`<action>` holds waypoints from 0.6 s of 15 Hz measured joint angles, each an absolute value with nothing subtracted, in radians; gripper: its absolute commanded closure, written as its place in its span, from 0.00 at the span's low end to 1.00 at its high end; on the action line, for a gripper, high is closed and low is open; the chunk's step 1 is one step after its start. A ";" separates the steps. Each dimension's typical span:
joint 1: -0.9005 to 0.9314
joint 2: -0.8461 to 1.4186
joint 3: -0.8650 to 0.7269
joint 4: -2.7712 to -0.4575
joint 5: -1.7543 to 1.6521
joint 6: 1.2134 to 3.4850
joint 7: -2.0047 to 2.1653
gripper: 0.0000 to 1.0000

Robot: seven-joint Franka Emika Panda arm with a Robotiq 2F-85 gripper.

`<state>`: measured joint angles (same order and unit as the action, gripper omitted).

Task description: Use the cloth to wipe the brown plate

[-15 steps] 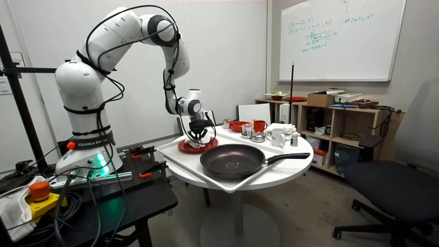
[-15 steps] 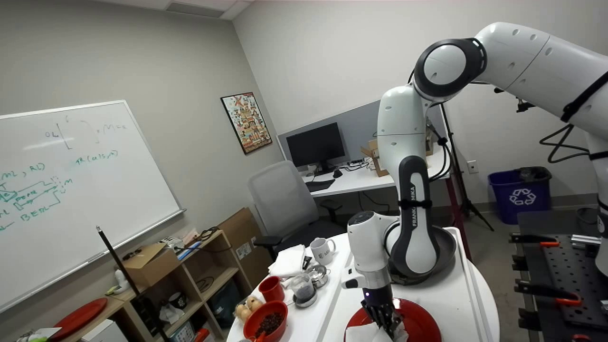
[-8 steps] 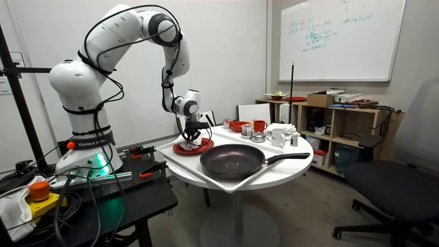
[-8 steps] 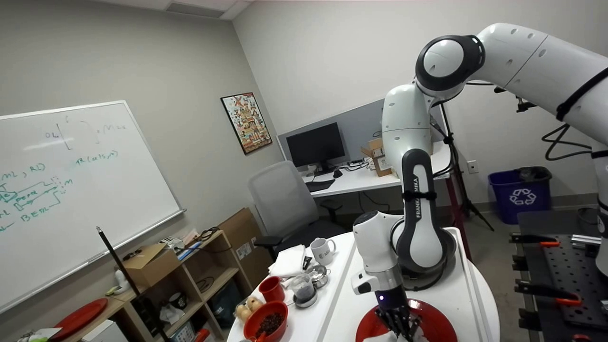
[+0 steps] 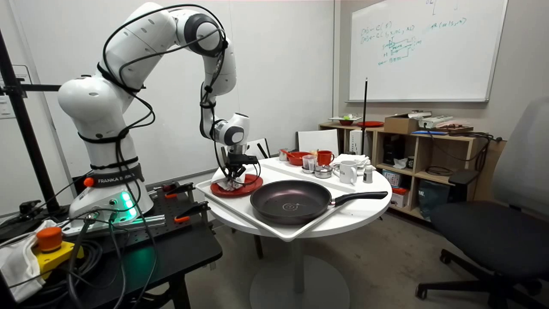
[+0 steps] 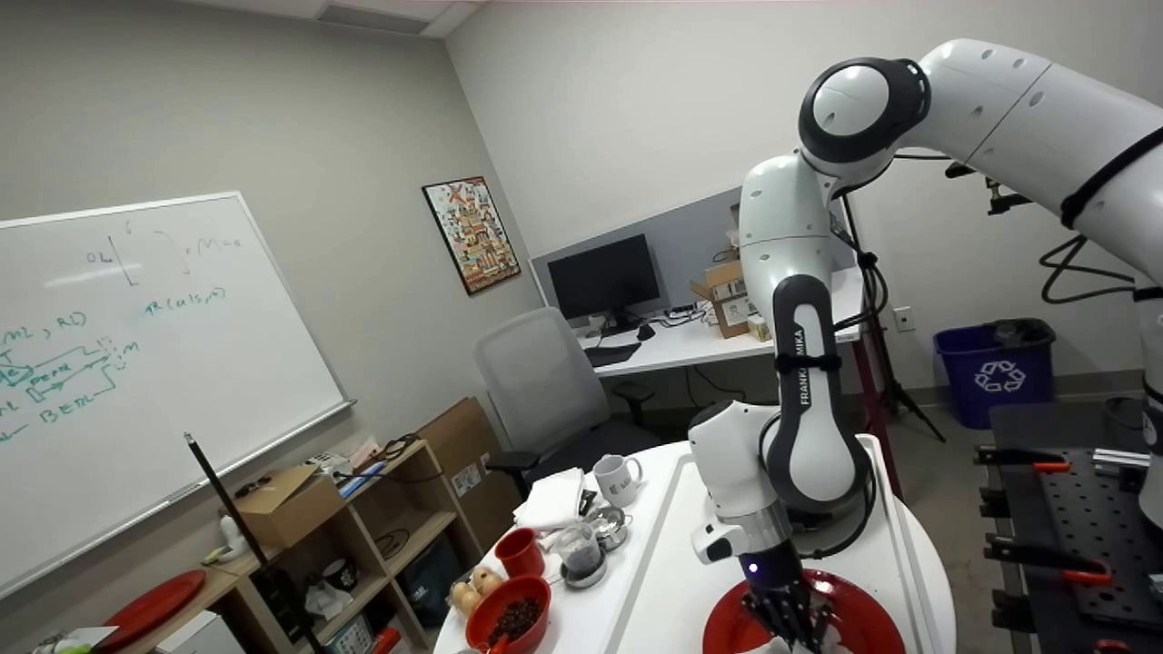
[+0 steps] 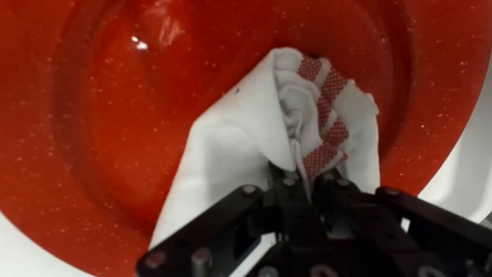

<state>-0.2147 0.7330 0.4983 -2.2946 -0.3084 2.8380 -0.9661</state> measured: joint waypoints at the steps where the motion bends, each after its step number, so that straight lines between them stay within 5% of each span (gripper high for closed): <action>1: -0.216 0.727 0.493 -2.302 -0.303 2.840 -0.967 0.97; 9: -0.264 0.669 0.403 -2.358 -0.300 2.985 -0.968 0.97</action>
